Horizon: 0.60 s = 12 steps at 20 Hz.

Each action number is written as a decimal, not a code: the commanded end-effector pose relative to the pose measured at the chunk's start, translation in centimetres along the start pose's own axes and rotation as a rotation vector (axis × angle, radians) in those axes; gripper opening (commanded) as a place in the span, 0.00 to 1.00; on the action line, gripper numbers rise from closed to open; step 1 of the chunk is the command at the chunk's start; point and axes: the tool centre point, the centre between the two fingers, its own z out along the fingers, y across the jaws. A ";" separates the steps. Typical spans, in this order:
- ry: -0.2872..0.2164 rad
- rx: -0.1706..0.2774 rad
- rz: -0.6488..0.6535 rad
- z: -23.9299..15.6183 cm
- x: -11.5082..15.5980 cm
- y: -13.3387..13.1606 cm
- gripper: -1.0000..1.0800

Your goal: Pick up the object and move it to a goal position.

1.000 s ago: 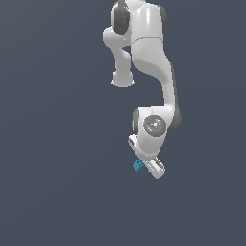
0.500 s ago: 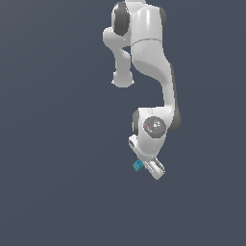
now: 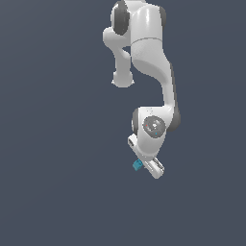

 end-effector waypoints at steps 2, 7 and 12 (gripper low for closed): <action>0.001 0.002 0.000 -0.9 0.4 0.4 0.00; 0.001 0.002 0.001 -3.0 1.5 1.8 0.00; 0.000 0.002 0.001 -6.5 3.2 4.1 0.00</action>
